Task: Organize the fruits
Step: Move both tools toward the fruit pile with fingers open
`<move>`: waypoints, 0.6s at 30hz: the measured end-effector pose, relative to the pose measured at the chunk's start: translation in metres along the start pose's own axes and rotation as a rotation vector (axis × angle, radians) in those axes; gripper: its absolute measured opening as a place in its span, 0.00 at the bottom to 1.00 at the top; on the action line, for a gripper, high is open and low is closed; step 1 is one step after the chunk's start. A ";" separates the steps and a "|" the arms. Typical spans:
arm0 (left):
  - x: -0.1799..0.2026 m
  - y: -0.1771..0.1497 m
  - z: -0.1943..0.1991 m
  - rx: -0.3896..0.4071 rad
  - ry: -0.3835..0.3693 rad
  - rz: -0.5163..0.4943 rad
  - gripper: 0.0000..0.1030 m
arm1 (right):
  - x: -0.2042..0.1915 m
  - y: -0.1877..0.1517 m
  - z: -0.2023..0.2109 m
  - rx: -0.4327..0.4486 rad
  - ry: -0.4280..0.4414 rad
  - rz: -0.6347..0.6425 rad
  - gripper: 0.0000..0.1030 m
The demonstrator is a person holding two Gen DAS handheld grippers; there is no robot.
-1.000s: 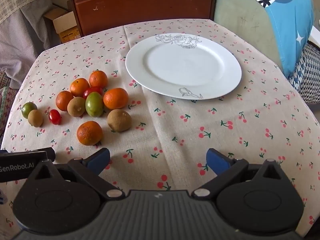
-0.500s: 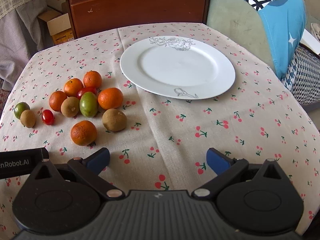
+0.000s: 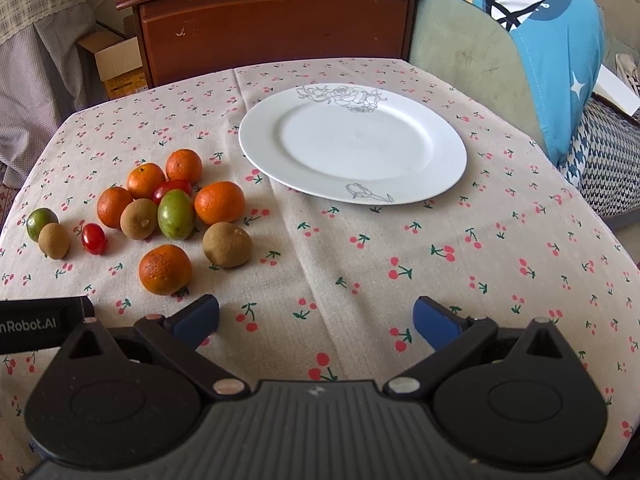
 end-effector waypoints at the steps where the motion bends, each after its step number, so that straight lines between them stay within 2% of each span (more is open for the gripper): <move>1: 0.000 0.000 0.000 0.000 0.000 0.000 1.00 | 0.000 0.000 0.000 0.002 -0.001 0.000 0.99; 11: 0.000 0.000 0.001 -0.004 -0.013 -0.005 1.00 | 0.002 -0.001 0.002 0.000 0.040 0.043 0.99; 15: -0.008 0.007 0.009 0.050 0.002 0.009 0.98 | 0.005 0.004 0.011 0.060 0.080 0.055 0.97; 18: -0.011 0.011 0.016 0.093 -0.009 0.013 0.98 | 0.006 0.009 0.016 0.098 0.129 0.054 0.88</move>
Point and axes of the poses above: each gripper's, at about its wrist camera, not at the fingertips, and z roughly against the way its jaws point, x to its right, y to its top, the point moved 6 cm from there along -z, roughly the way its jaws point
